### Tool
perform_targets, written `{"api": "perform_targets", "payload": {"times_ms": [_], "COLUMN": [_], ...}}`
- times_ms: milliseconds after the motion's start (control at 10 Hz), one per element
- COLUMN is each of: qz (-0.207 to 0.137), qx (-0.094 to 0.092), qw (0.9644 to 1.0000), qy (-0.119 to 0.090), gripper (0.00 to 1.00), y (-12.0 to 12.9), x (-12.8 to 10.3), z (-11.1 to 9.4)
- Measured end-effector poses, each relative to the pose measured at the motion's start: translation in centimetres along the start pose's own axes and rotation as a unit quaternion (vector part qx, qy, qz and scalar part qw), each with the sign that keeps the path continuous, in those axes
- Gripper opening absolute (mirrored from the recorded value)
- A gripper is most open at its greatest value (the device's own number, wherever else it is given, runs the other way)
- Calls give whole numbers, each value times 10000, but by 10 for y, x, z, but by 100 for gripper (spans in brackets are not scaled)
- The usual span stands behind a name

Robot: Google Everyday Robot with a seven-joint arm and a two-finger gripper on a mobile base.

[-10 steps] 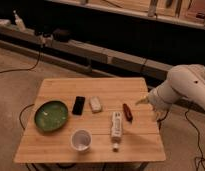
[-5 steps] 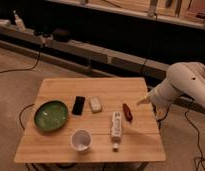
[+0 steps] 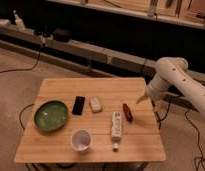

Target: Place the pepper in the ceramic bowl

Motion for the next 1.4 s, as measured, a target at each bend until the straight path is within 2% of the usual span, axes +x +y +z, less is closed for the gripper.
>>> {"api": "perform_targets", "payload": {"times_ms": [100,300,500,800,1000,1100,1300,1400], "qz": [-120,-315,-418,-504,-561,-549,-467,-435], "qx": [-104,-314,-366,-230,-300,-427,-510,-534], "qw": [9999,9989,9978,9978,9972,9967,9968,9970], "qy": [-3,176,364,370,385,410,391,358], "gripper": [65,65,65,65,65,65,65,60], "y": [-4,-14,-28,-55,-63,-64,-64,-64], "x": [9,28,40,37,35,34,32,30], "z": [12,39,61,79,88,95,104,108]}}
